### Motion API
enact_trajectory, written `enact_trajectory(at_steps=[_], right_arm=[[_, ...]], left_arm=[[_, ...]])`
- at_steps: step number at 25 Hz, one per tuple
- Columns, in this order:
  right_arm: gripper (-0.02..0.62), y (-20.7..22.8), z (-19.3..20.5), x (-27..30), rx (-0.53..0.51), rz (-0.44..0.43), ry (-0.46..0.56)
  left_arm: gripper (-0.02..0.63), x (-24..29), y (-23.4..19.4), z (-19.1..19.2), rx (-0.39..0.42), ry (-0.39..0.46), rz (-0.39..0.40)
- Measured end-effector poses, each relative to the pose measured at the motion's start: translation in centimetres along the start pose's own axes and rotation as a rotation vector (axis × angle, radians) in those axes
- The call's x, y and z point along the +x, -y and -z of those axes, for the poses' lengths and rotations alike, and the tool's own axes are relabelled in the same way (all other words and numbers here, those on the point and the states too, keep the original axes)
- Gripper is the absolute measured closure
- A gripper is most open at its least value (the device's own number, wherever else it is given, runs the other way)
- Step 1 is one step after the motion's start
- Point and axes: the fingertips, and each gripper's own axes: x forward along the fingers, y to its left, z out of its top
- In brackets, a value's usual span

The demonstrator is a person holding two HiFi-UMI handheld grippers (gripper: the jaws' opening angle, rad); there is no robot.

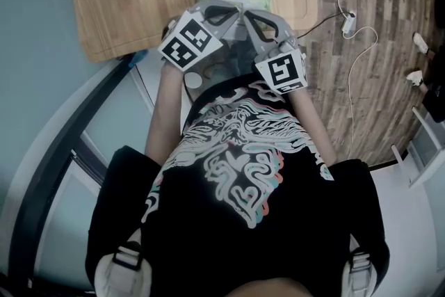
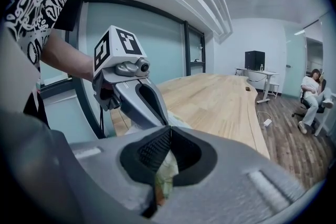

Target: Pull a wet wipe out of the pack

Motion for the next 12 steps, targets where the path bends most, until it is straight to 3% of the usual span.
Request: enact_trajectory(at_steps=[12], right_arm=[[0.592, 0.08, -0.15, 0.37, -0.078, -0.029, -0.080]], left_arm=[[0.612, -0.64, -0.15, -0.40, -0.022, 0.009, -0.039]])
